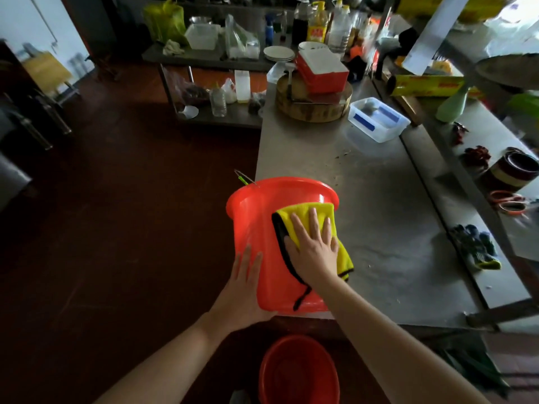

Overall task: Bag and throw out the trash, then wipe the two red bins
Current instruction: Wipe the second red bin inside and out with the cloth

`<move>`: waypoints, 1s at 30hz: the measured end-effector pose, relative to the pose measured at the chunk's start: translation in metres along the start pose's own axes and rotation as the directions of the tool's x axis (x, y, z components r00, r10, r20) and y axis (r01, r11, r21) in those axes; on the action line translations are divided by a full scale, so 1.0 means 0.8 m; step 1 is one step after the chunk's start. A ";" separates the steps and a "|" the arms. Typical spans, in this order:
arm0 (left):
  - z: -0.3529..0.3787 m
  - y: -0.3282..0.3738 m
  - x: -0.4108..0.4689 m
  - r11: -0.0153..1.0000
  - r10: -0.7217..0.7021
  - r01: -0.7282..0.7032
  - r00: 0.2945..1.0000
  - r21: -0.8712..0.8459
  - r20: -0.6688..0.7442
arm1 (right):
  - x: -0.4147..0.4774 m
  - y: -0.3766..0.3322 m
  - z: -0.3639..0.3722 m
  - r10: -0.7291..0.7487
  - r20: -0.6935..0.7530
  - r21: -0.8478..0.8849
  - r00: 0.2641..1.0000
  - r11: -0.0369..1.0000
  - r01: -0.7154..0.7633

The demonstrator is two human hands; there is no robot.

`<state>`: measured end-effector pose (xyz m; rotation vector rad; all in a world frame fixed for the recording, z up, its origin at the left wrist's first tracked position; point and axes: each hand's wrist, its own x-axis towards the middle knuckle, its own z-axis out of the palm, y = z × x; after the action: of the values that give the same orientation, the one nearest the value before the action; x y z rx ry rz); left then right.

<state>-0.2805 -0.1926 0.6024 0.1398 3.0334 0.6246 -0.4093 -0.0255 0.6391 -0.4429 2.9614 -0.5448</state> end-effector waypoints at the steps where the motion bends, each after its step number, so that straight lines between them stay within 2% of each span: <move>1: 0.002 -0.002 -0.002 0.998 -0.044 0.045 0.999 -0.039 0.015 | 0.021 -0.006 -0.006 0.006 0.014 0.017 1.000 1.000 -0.007; 3: 0.007 -0.007 -0.007 0.979 -0.138 0.144 0.989 -0.142 0.053 | 0.052 -0.013 -0.018 0.017 0.037 0.042 0.999 0.999 -0.019; 5: 0.009 -0.010 -0.012 0.960 -0.170 0.181 0.983 -0.213 0.067 | 0.066 -0.016 -0.023 0.016 0.053 0.054 0.998 0.998 -0.019; 10: 0.006 -0.021 -0.021 0.958 -0.147 0.159 0.987 -0.239 0.067 | 0.039 0.000 -0.017 -0.013 0.043 0.115 0.999 0.993 0.008; 14: 0.012 -0.033 -0.034 0.950 -0.102 0.111 0.994 -0.290 0.046 | 0.001 0.049 -0.007 0.042 0.057 0.351 0.997 0.934 -0.059; 16: 0.029 -0.025 -0.041 0.933 -0.101 0.106 0.994 -0.344 0.032 | -0.016 0.071 -0.009 0.060 0.049 0.409 0.997 0.910 -0.075; 18: 0.053 -0.006 -0.045 0.916 -0.099 0.095 0.995 -0.390 0.009 | -0.031 0.088 -0.018 0.060 0.015 0.371 0.998 0.927 -0.061; 21: 0.094 0.026 -0.043 0.903 -0.080 0.066 0.997 -0.424 -0.016 | -0.051 0.109 -0.037 0.074 -0.029 0.227 0.997 0.972 -0.065; 25: 0.113 0.040 -0.029 0.901 -0.067 0.101 0.993 -0.422 0.094 | -0.075 0.115 -0.044 0.102 -0.042 0.083 0.994 0.992 -0.098; 30: 0.079 0.017 -0.025 0.920 -0.055 0.134 0.975 -0.368 0.215 | -0.089 0.085 -0.030 0.061 -0.111 -0.020 0.992 0.998 -0.064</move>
<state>-0.2558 -0.1570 0.5503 0.0370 2.6459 1.1013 -0.3627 0.0648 0.6395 -0.3309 3.0776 -0.5450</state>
